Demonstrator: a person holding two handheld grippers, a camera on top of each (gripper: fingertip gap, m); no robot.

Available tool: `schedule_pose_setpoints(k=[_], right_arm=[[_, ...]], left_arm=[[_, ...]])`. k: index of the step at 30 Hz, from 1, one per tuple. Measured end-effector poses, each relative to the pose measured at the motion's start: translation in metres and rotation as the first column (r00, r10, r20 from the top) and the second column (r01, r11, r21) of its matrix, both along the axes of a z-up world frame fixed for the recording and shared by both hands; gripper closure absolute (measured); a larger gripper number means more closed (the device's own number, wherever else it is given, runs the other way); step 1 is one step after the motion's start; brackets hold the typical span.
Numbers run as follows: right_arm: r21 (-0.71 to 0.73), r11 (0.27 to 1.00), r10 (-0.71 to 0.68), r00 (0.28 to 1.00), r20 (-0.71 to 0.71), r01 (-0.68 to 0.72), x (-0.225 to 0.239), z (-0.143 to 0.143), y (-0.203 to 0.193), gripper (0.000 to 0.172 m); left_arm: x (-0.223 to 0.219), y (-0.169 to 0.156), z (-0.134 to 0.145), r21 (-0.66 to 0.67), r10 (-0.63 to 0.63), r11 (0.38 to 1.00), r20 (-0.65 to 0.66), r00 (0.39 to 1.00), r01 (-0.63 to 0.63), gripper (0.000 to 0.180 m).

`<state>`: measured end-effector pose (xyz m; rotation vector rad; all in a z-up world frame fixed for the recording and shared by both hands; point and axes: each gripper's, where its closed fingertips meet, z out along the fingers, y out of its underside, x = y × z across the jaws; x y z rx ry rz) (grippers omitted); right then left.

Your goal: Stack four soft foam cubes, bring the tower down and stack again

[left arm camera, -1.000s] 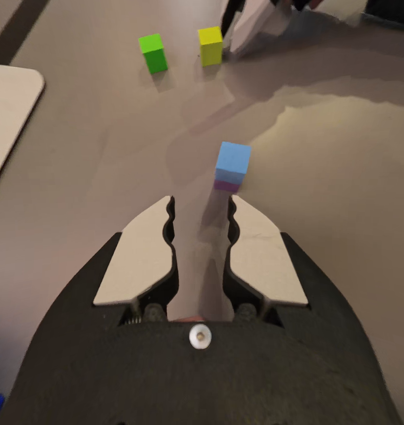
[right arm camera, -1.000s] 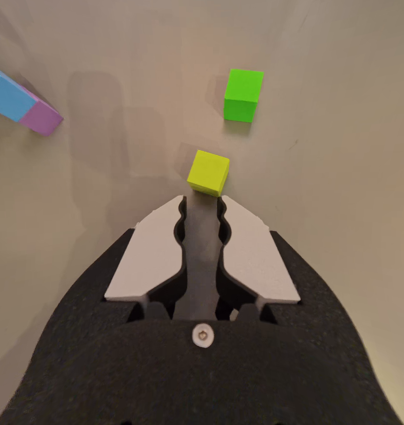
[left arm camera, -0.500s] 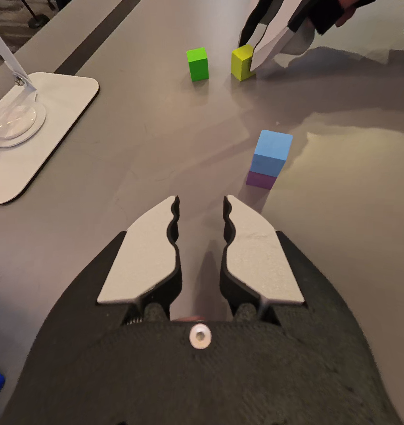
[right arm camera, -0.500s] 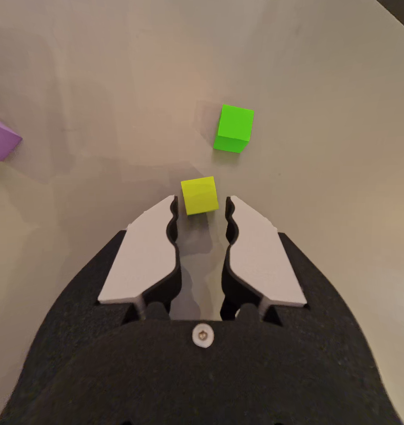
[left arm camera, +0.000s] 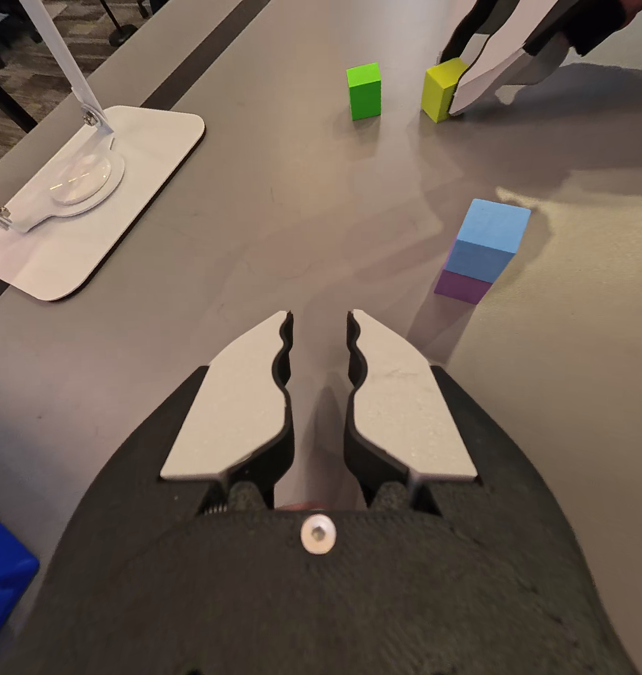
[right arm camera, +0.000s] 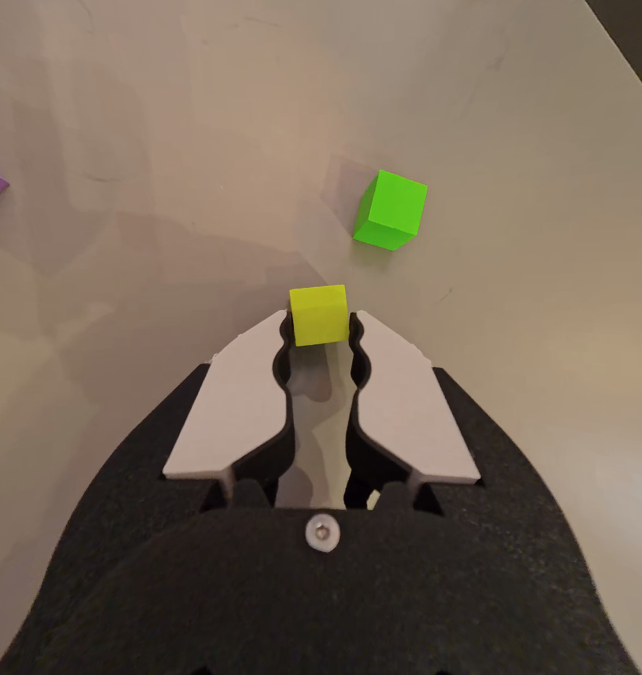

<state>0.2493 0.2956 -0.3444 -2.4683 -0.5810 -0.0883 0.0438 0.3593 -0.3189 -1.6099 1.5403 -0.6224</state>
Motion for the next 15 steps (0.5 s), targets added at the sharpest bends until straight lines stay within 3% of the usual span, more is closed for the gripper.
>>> schedule_pose_setpoints(k=[11, 15], right_arm=[[-0.016, 0.997, 0.072, 0.994, -0.087, -0.073, -0.003, 0.0018, -0.0028, 0.126], [-0.057, 0.992, 0.11, 0.993, -0.049, -0.112, -0.0032, -0.0007, 0.0018, 0.139]], left_arm=[[-0.0007, 0.0001, -0.0003, 0.0, 0.0, 1.0, -0.002, 1.0, 0.0, 0.153], [-0.0006, -0.0006, -0.0012, 0.005, -0.003, 1.0, -0.009, 1.0, 0.003, 0.153]])
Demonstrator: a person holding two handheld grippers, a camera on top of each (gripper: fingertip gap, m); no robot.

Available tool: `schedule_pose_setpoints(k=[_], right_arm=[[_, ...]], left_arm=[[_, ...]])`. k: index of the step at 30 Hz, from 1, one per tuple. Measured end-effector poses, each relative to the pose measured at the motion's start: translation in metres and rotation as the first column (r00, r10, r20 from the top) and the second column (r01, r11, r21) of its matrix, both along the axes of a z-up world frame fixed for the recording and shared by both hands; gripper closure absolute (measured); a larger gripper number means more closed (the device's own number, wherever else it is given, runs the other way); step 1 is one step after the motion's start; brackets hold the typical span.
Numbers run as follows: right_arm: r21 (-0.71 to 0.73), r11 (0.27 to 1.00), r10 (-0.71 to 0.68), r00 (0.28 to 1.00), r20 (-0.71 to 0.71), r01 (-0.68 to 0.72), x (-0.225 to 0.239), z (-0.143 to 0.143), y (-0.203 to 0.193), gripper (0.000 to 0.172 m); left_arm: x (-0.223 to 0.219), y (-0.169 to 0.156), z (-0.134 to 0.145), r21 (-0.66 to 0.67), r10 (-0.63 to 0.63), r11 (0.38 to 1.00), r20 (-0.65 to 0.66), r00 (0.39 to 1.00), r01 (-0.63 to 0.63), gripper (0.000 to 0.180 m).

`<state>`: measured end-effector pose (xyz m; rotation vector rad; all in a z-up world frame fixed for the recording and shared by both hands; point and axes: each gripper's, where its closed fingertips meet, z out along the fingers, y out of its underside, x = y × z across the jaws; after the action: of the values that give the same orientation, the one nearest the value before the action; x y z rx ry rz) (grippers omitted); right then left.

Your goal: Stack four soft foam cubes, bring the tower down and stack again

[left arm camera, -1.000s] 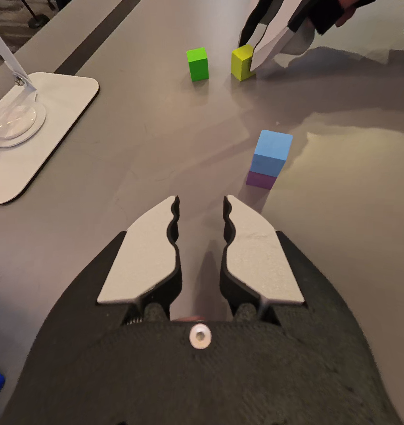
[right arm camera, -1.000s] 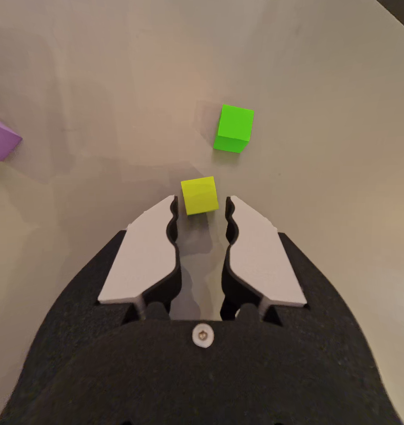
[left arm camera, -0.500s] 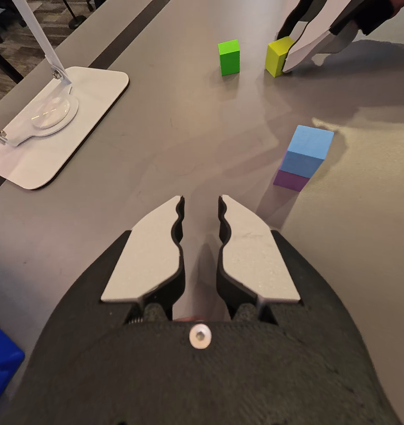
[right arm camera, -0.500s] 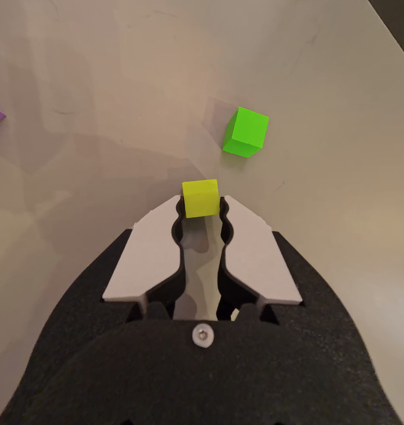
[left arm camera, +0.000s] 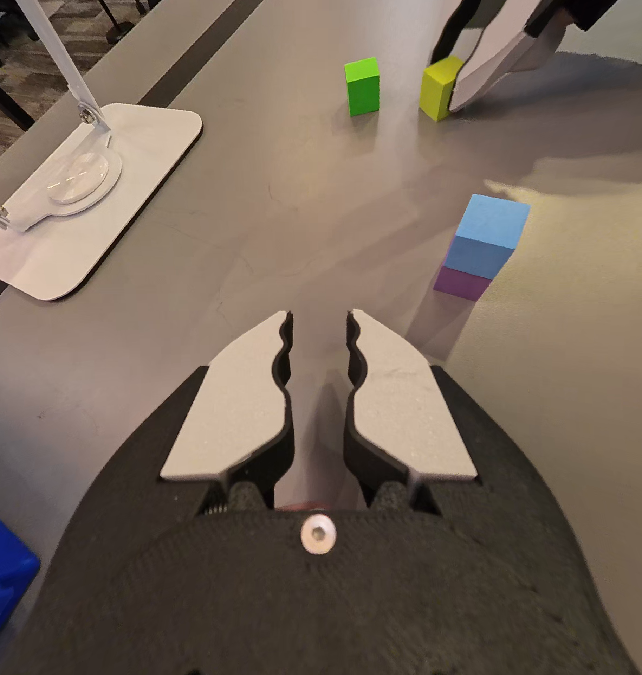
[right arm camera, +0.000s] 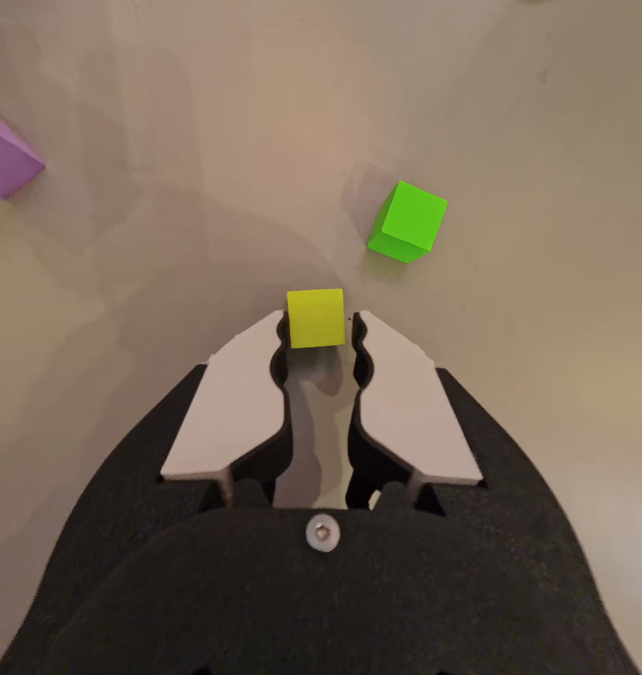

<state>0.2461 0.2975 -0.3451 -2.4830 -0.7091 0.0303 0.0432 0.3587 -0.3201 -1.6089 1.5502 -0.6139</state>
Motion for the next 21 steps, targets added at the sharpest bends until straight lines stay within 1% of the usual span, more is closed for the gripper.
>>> schedule_pose_setpoints(k=[1, 3, 5, 7, 10, 14, 18, 21], right_arm=[[-0.007, 1.0, 0.001, 1.0, 0.006, -0.001, 0.001, -0.001, 0.001, 0.143], [-0.007, 1.0, 0.005, 1.0, -0.002, -0.005, -0.002, 0.002, 0.002, 0.144], [0.017, 0.999, 0.046, 0.999, -0.023, -0.045, -0.014, 0.013, 0.001, 0.144], [0.037, 0.99, 0.14, 0.988, -0.064, -0.138, -0.039, 0.027, -0.003, 0.144], [0.022, 0.963, 0.27, 0.962, -0.052, -0.269, -0.075, 0.04, -0.008, 0.144], [0.03, 0.905, 0.426, 0.902, -0.071, -0.425, -0.121, 0.058, -0.013, 0.144], [-0.006, 0.862, 0.506, 0.861, -0.044, -0.507, -0.146, 0.063, -0.013, 0.144], [-0.042, 0.844, 0.535, 0.845, -0.027, -0.535, -0.156, 0.061, -0.013, 0.144]], left_arm=[[0.0, 0.0, 0.0, 0.002, -0.001, 1.0, -0.001, 1.0, 0.001, 0.153], [0.0, 0.0, 0.0, 0.006, 0.0, 1.0, 0.0, 1.0, 0.0, 0.153], [0.0, 0.0, 0.0, 0.004, 0.001, 1.0, -0.003, 1.0, -0.001, 0.154], [0.0, 0.0, -0.002, 0.001, 0.003, 1.0, -0.012, 1.0, -0.003, 0.155], [0.0, 0.001, -0.003, 0.002, 0.009, 1.0, -0.018, 1.0, -0.009, 0.156], [-0.001, 0.002, -0.001, 0.002, 0.013, 1.0, -0.008, 1.0, -0.013, 0.157], [-0.003, 0.004, 0.0, -0.005, 0.018, 1.0, 0.0, 1.0, -0.018, 0.158], [-0.004, 0.005, -0.001, -0.005, 0.021, 1.0, -0.004, 1.0, -0.021, 0.158]])
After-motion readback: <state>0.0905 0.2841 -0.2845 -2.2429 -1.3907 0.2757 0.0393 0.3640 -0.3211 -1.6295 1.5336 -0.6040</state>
